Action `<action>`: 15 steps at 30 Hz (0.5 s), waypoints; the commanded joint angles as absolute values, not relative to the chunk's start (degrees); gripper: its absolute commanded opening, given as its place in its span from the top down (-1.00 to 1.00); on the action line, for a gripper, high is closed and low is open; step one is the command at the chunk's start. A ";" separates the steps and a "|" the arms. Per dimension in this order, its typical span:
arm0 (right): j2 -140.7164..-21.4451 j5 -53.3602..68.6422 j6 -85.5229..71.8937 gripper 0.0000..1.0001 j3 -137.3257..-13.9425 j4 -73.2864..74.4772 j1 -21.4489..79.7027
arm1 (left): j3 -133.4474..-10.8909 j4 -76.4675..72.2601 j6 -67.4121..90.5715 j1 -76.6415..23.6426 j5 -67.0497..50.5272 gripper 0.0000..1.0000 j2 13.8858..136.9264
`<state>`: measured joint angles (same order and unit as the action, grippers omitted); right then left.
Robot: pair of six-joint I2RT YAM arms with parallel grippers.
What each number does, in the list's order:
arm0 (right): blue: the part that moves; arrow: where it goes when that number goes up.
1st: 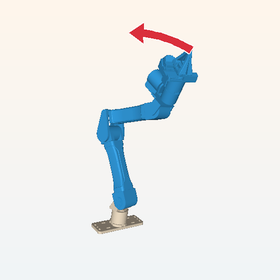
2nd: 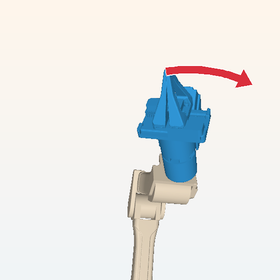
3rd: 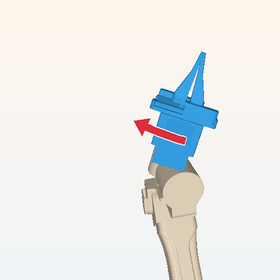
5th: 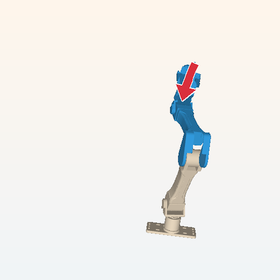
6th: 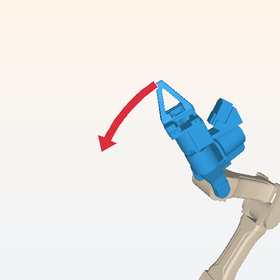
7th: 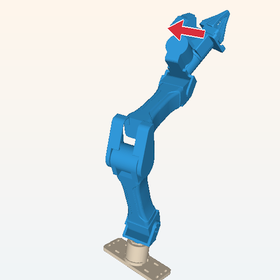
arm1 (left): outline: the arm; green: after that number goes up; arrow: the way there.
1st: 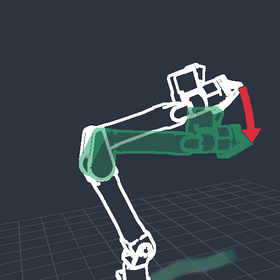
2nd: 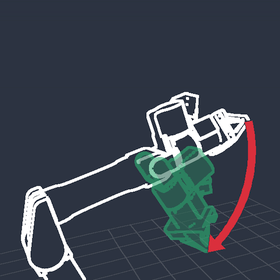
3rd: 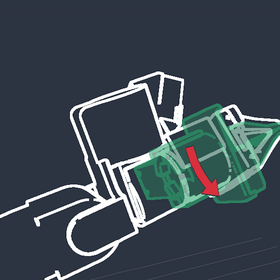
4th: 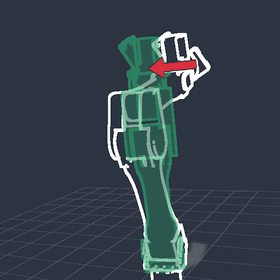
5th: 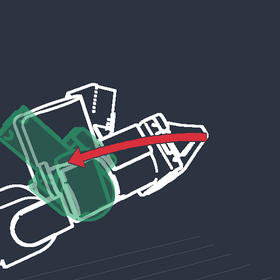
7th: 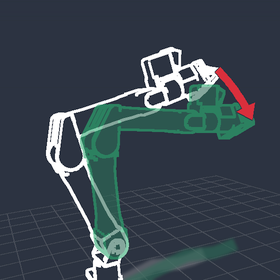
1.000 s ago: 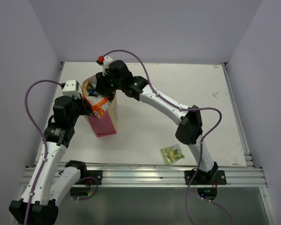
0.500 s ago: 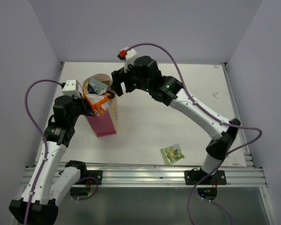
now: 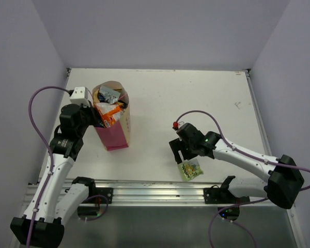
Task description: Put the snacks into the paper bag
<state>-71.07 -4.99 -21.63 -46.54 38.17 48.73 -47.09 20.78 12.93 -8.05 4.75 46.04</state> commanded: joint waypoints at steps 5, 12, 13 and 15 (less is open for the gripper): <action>-66.36 -5.45 -29.53 -0.62 -41.58 36.21 48.69 | -47.46 20.65 13.27 -8.44 0.97 1.00 48.43; -66.88 -5.18 -31.55 -0.61 -37.97 36.73 48.78 | -47.72 21.09 13.18 -8.44 0.79 1.00 48.52; -67.32 -5.10 -31.64 -0.61 -37.97 36.74 48.78 | -47.81 21.27 13.18 -8.44 0.79 1.00 48.52; -69.60 -5.10 -31.90 -0.61 -38.49 37.17 48.69 | -47.90 21.53 13.36 -8.44 1.05 1.00 48.16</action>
